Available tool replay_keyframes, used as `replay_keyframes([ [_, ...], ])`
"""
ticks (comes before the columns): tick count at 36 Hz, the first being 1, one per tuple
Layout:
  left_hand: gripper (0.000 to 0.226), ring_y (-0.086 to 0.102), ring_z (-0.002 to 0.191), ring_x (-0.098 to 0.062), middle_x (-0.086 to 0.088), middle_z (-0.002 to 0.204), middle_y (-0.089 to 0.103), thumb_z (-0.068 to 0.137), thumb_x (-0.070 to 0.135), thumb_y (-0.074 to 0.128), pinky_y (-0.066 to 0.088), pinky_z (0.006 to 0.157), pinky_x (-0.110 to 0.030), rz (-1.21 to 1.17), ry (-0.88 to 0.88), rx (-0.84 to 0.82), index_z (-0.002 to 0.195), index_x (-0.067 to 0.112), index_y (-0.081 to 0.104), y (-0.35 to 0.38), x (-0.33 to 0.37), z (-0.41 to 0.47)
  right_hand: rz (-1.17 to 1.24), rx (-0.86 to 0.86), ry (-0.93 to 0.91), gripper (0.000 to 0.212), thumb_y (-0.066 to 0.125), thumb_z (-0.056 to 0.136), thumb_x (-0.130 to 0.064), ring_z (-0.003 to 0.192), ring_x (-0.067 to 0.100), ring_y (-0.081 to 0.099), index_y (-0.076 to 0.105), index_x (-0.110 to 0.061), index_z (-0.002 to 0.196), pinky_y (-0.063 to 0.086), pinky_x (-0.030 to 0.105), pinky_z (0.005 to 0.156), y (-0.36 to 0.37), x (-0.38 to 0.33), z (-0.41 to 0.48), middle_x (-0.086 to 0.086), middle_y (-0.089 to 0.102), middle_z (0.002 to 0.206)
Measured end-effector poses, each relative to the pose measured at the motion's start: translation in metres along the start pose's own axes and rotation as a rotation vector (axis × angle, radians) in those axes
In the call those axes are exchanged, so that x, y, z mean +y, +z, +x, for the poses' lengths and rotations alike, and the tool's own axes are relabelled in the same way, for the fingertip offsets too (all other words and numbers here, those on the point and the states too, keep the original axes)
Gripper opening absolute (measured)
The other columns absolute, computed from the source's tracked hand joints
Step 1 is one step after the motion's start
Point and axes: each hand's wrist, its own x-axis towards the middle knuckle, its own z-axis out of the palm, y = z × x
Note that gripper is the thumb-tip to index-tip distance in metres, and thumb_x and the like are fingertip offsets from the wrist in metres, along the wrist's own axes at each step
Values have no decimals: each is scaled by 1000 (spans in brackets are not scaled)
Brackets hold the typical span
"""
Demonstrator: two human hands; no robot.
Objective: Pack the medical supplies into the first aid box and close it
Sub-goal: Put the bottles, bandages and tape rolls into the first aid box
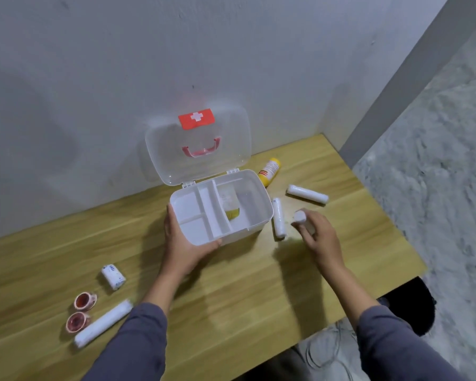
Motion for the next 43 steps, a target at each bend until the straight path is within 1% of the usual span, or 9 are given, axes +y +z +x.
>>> replay_keyframes([
  [7, 119, 46, 120, -21, -3, 132, 44, 35, 41, 88, 45, 97, -44, -5, -4, -5, 136, 27, 27, 0, 4, 0, 359, 157, -224, 14, 56, 84, -25, 90, 5, 59, 59, -25, 98, 48, 23, 80, -11, -84, 27, -14, 62, 94],
  [10, 118, 47, 117, -19, -1, 129, 45, 33, 42, 89, 46, 95, -41, -20, 6, -1, 134, 27, 29, 1, 8, 0, 409, -27, -251, 16, 56, 83, -27, 93, 6, 60, 56, -32, 99, 51, 25, 82, 1, -101, 32, -18, 63, 96],
  [17, 110, 47, 116, -4, 12, 125, 46, 36, 36, 91, 44, 92, -27, -68, 39, 7, 128, 40, 31, 1, 11, 0, 160, -450, -215, 19, 64, 83, -22, 94, 6, 59, 57, -27, 99, 50, 32, 87, 40, -81, 34, -12, 64, 101],
  [22, 109, 50, 117, -9, 6, 125, 48, 35, 36, 91, 48, 94, -35, -81, 0, 15, 125, 47, 30, 3, 13, 0, 97, -526, -242, 21, 65, 83, -25, 89, 3, 55, 59, -22, 103, 49, 28, 86, 47, -75, 43, -17, 59, 95],
  [26, 117, 51, 120, -19, -1, 128, 49, 33, 35, 93, 48, 96, -49, -62, -82, 21, 132, 39, 30, 5, 4, 2, 74, -659, -314, 29, 60, 86, -34, 110, 2, 55, 58, -24, 114, 44, 19, 94, 38, -77, 58, -12, 63, 117],
  [33, 126, 45, 125, -20, -2, 134, 43, 34, 34, 92, 46, 100, -49, -68, -152, 34, 135, 50, 19, 9, 3, -3, 156, -326, -301, 28, 58, 87, -23, 99, 0, 55, 61, -12, 113, 41, 16, 88, 15, -52, 117, -5, 65, 111],
  [36, 126, 48, 124, -13, 4, 135, 47, 40, 27, 92, 47, 99, -41, -155, -152, -16, 141, 41, 18, 10, 8, -5, 77, -338, -247, 28, 59, 87, -11, 106, 14, 56, 59, -9, 116, 34, 12, 87, 16, -33, 142, 6, 64, 118],
  [39, 118, 52, 120, -5, 11, 130, 51, 44, 20, 91, 49, 92, -26, -198, -157, -33, 139, 37, 23, 10, 14, -4, -128, -549, -291, 47, 63, 77, 0, 119, 26, 51, 54, -10, 123, 35, 22, 96, 30, -16, 166, 10, 57, 127],
  [43, 114, 51, 118, 0, 23, 125, 52, 51, 1, 88, 46, 86, -13, -202, -155, -40, 140, 32, 23, 11, 15, -5, -507, -723, -465, 62, 68, 71, -18, 135, 28, 34, 48, -19, 130, 23, 41, 111, 55, -5, 183, 6, 49, 136],
])
